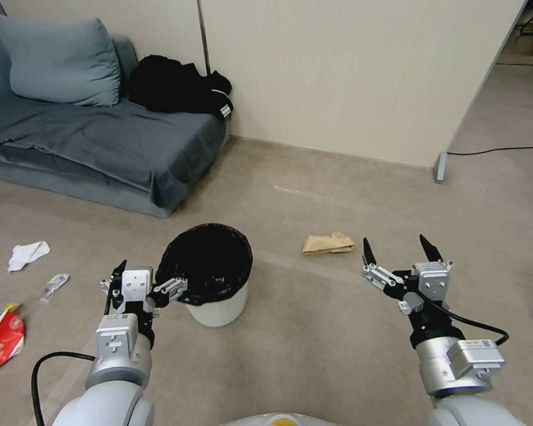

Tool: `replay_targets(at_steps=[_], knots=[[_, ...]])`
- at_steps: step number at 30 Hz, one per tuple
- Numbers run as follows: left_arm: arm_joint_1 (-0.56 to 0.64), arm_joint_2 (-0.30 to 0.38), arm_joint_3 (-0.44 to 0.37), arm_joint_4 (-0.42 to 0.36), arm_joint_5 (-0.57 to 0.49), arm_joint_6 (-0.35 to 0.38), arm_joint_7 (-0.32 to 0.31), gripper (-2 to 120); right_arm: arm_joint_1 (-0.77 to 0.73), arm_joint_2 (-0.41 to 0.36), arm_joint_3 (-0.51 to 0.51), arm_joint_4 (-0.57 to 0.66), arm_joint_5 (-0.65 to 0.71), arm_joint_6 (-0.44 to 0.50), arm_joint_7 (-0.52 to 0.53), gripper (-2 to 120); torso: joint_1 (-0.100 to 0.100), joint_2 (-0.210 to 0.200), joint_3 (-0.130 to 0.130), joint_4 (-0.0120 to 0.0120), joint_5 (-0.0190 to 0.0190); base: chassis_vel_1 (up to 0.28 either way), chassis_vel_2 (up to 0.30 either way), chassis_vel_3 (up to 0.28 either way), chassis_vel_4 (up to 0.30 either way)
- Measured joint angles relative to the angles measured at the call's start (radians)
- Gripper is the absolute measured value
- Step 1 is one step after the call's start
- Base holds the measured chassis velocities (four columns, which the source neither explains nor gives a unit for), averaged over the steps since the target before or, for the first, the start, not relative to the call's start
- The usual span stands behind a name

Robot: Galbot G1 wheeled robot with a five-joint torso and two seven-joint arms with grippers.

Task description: Pick up the trash bin, then pick up the garbage from the floor and place it into the trash bin.

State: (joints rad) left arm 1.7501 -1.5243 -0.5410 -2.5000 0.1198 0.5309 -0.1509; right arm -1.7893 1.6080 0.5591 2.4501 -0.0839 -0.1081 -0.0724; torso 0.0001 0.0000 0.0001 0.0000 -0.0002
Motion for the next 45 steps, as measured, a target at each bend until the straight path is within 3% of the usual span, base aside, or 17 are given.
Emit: replay_targets(at_steps=[8, 12, 14, 16, 20, 30, 39, 45], knots=[[-0.003, 0.000, -0.004, 0.000, -0.003, 0.001, 0.001, 100, 0.002, 0.000, -0.004, -0.018, 0.000, 0.042, 0.000, 100, 0.000, 0.000, 0.000, 0.0000, -0.0001, -0.036, 0.020, 0.019, -0.029], [-0.027, 0.008, -0.032, 0.000, -0.056, 0.025, 0.008, 97, 0.002, 0.000, -0.008, -0.029, -0.004, 0.072, -0.001, 100, 0.000, 0.000, 0.000, 0.0000, 0.0001, 0.000, 0.000, 0.000, 0.000], [-0.061, 0.020, -0.064, 0.002, -0.128, 0.037, -0.004, 91, 0.003, 0.000, -0.008, -0.030, -0.005, 0.075, -0.001, 100, 0.000, 0.000, 0.000, -0.0001, 0.0002, 0.000, 0.000, 0.000, 0.000], [-0.097, 0.043, -0.092, 0.035, -0.266, 0.048, -0.067, 95, 0.003, 0.000, -0.008, -0.030, -0.006, 0.076, -0.001, 100, 0.000, 0.000, 0.000, 0.0000, 0.0001, 0.000, 0.000, 0.000, 0.000], [-0.146, 0.082, -0.116, 0.093, -0.380, 0.078, -0.112, 98, 0.005, 0.000, -0.020, -0.055, -0.053, 0.099, 0.012, 100, 0.000, 0.000, 0.000, -0.0001, 0.0000, 0.000, 0.000, 0.000, 0.000], [-0.218, 0.110, -0.111, 0.237, -0.414, 0.132, -0.160, 99, 0.006, 0.000, -0.020, -0.066, -0.079, 0.110, 0.025, 100, 0.000, 0.000, 0.000, 0.0000, 0.0002, 0.000, 0.000, 0.000, 0.000], [-0.257, 0.120, -0.105, 0.320, -0.443, 0.176, -0.185, 100, 0.006, 0.000, -0.006, -0.067, -0.067, 0.097, 0.035, 100, 0.000, 0.000, 0.000, 0.0000, 0.0001, 0.000, 0.000, 0.000, 0.000], [-0.309, 0.118, -0.105, 0.438, -0.446, 0.182, -0.222, 99, 0.010, 0.000, -0.002, -0.075, -0.052, 0.086, 0.045, 100, 0.000, 0.000, 0.000, 0.0001, 0.0001, 0.000, 0.000, 0.000, 0.000]])
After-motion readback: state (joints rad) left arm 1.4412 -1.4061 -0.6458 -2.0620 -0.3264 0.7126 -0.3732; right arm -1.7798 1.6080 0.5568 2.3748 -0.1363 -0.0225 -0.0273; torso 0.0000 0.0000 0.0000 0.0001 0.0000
